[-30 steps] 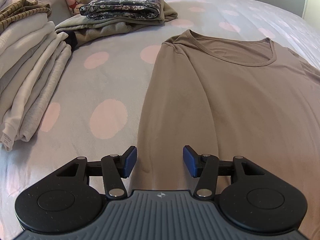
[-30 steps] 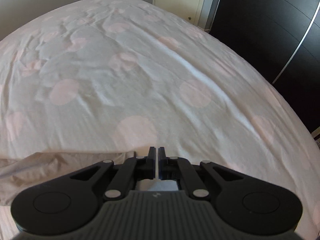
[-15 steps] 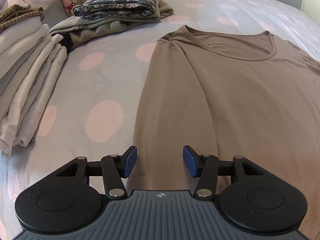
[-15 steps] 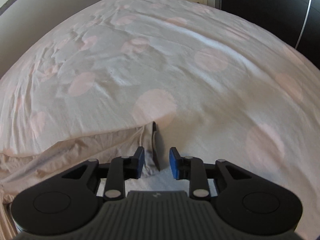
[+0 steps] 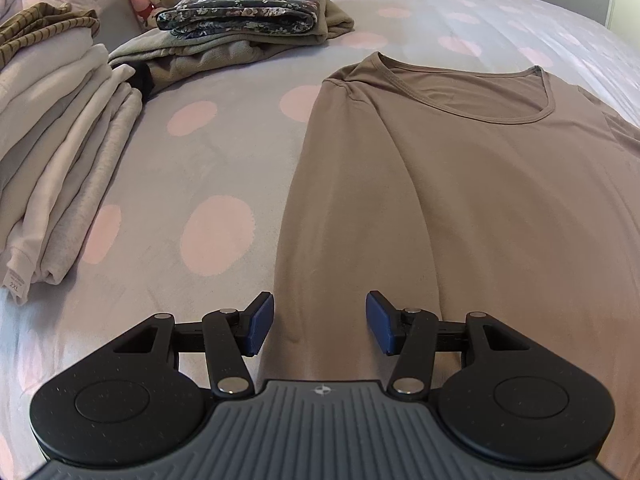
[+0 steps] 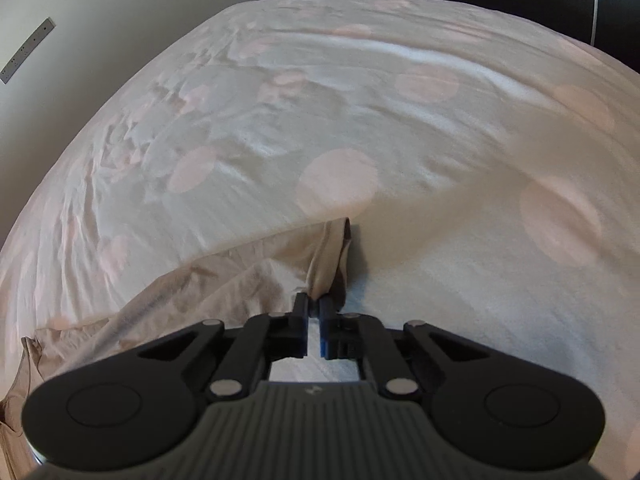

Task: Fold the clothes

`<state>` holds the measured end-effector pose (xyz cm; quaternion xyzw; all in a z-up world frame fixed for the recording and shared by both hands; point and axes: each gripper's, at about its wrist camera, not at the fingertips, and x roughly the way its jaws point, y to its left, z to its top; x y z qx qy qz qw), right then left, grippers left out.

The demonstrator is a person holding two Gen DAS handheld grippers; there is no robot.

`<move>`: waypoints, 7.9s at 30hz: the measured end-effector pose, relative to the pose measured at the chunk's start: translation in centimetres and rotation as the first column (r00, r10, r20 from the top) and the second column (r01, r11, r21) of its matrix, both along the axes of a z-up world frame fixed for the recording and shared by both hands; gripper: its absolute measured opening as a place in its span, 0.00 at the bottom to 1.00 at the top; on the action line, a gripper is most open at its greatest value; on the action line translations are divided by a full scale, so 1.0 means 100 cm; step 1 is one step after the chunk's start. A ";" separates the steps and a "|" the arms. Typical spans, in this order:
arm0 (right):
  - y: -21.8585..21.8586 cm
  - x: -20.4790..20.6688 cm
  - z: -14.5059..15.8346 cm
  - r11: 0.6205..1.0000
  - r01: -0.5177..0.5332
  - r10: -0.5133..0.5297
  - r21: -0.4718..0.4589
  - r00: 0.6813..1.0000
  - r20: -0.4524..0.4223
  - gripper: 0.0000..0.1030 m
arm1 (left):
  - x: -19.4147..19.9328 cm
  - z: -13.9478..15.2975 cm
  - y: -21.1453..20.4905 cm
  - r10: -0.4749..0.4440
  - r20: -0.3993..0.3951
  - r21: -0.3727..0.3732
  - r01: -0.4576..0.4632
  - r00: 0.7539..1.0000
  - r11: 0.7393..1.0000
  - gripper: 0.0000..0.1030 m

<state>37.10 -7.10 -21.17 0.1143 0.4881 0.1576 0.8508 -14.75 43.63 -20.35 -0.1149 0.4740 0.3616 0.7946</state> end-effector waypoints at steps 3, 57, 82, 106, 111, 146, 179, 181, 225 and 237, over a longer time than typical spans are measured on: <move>-0.012 -0.007 0.012 1.000 -0.006 0.006 0.010 1.000 0.013 0.06 | 0.003 0.001 -0.005 -0.026 0.002 0.006 0.026 1.000 1.000 0.48; 0.039 0.070 -0.013 0.957 -0.085 0.111 -0.278 0.991 0.080 0.09 | 0.018 -0.013 0.000 -0.015 -0.090 0.042 0.019 0.996 0.999 0.48; 0.175 -0.194 0.041 0.805 -0.593 0.593 -0.001 0.805 0.023 0.39 | -0.016 0.025 -0.022 -0.063 0.061 -0.038 0.066 0.996 0.997 0.51; 0.207 -0.298 0.027 0.629 -0.772 0.772 -0.090 0.608 0.184 0.60 | -0.072 0.046 0.009 0.114 0.125 -0.275 -0.076 0.986 0.959 0.55; 0.205 -0.299 0.028 0.627 -0.773 0.772 -0.094 0.602 0.202 0.60 | -0.081 0.047 0.020 0.108 0.115 -0.318 -0.066 0.988 0.946 0.56; 0.206 -0.297 0.024 0.624 -0.779 0.775 -0.061 0.606 0.181 0.66 | -0.094 0.039 0.065 0.113 -0.024 -0.190 -0.116 0.993 0.975 0.00; 0.213 -0.289 0.013 0.633 -0.770 0.774 -0.081 0.627 0.091 0.66 | -0.029 0.071 -0.060 -0.055 0.101 -0.115 0.066 0.993 0.991 0.46; 0.211 -0.287 0.014 0.629 -0.774 0.777 -0.069 0.626 0.068 0.66 | -0.024 0.068 -0.076 -0.104 0.083 -0.125 0.114 0.991 0.986 0.46; 0.177 -0.305 0.025 0.052 -0.947 0.829 -0.317 0.218 -0.515 0.10 | -0.067 0.009 -0.086 -0.473 -0.268 -0.417 0.342 0.839 0.842 0.46; 0.157 -0.309 0.015 0.003 -0.949 0.808 -0.315 0.188 -0.559 0.18 | -0.064 -0.011 -0.082 -0.480 -0.293 -0.510 0.290 0.827 0.810 0.51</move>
